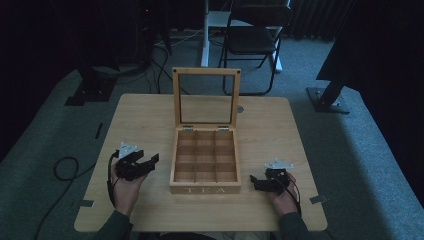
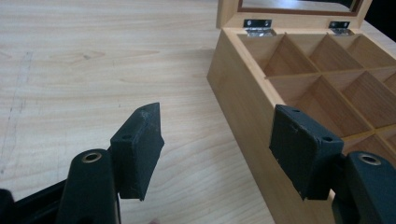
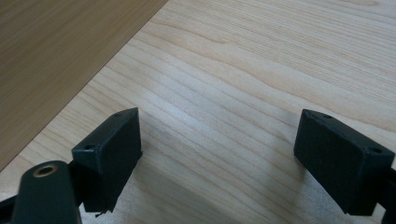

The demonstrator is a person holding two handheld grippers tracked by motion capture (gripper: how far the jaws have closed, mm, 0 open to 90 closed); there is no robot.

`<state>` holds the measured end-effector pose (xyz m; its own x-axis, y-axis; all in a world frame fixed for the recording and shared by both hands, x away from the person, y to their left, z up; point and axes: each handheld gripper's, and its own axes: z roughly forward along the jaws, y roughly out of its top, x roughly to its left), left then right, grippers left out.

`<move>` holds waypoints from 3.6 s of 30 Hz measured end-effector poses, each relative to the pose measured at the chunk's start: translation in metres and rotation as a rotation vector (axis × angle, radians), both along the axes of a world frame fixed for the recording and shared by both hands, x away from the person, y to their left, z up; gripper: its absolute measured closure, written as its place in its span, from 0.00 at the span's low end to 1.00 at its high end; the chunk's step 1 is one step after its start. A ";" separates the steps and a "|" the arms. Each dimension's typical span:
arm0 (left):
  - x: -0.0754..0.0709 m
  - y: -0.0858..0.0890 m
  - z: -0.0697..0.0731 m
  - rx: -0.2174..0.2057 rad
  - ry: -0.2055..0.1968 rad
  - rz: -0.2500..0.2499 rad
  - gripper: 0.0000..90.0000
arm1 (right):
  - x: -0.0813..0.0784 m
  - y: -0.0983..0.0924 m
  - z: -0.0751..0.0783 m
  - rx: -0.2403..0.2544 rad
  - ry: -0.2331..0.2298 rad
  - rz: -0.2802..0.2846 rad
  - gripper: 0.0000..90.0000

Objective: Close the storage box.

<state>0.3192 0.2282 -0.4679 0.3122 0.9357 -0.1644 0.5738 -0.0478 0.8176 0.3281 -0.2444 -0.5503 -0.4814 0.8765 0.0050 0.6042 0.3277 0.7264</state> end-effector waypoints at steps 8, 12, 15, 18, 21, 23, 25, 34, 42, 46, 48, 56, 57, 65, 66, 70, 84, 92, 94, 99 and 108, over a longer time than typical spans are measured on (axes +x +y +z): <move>0.006 -0.003 0.014 0.001 -0.028 -0.003 0.39 | -0.001 0.001 0.000 0.000 0.000 -0.006 0.16; 0.009 -0.004 0.021 -0.001 -0.035 -0.005 0.39 | -0.001 0.001 0.000 0.001 0.000 -0.008 0.16; 0.013 -0.006 0.025 0.004 -0.042 -0.010 0.39 | -0.001 0.001 0.000 0.000 -0.001 -0.008 0.16; 0.015 -0.008 0.028 0.004 -0.048 -0.014 0.39 | -0.001 0.001 0.000 0.000 -0.001 -0.008 0.16; 0.018 -0.009 0.031 0.006 -0.058 -0.024 0.38 | -0.001 0.001 0.000 0.000 -0.001 -0.009 0.16; 0.020 -0.010 0.033 0.006 -0.063 -0.029 0.37 | -0.001 0.001 0.000 0.000 0.000 -0.009 0.16; 0.022 -0.012 0.034 0.008 -0.066 -0.034 0.37 | -0.001 0.001 0.000 0.000 0.000 -0.009 0.16; 0.033 -0.014 0.042 0.003 -0.076 -0.056 0.35 | -0.001 0.001 0.000 0.000 0.000 -0.010 0.16; 0.047 -0.012 0.059 0.031 -0.093 -0.072 0.36 | -0.001 0.001 0.000 -0.001 -0.002 -0.010 0.16; 0.053 -0.013 0.064 0.040 -0.093 -0.072 0.36 | -0.001 0.001 0.000 -0.001 -0.001 -0.011 0.16; 0.056 -0.013 0.065 0.040 -0.089 -0.073 0.36 | -0.001 0.001 0.000 0.000 0.000 -0.011 0.16; 0.069 -0.015 0.068 0.025 -0.087 -0.076 0.36 | -0.001 0.001 0.000 0.000 -0.001 -0.011 0.16; 0.071 -0.015 0.068 0.024 -0.092 -0.080 0.36 | -0.001 0.001 0.000 0.000 -0.001 -0.011 0.16; 0.083 -0.018 0.075 0.058 -0.128 -0.091 0.36 | -0.001 0.001 0.000 0.000 0.000 -0.011 0.16; 0.083 -0.018 0.075 0.058 -0.128 -0.091 0.36 | -0.001 0.001 0.000 0.000 0.000 -0.011 0.16; 0.089 -0.021 0.081 0.074 -0.143 -0.102 0.36 | -0.001 0.001 0.000 0.000 0.000 -0.011 0.16; 0.107 -0.027 0.089 0.068 -0.156 -0.146 0.37 | -0.001 0.001 0.000 0.000 0.000 -0.011 0.16; 0.117 -0.030 0.093 0.083 -0.162 -0.134 0.38 | -0.001 0.001 0.000 0.000 0.000 -0.011 0.16; 0.120 -0.030 0.093 0.079 -0.164 -0.128 0.38 | -0.001 0.001 0.000 0.000 -0.001 -0.011 0.16; 0.126 -0.034 0.093 0.091 -0.162 -0.125 0.38 | -0.001 0.001 0.000 0.000 0.000 -0.011 0.16; 0.138 -0.040 0.093 0.074 -0.143 -0.144 0.38 | -0.001 0.001 0.000 0.000 -0.001 -0.011 0.16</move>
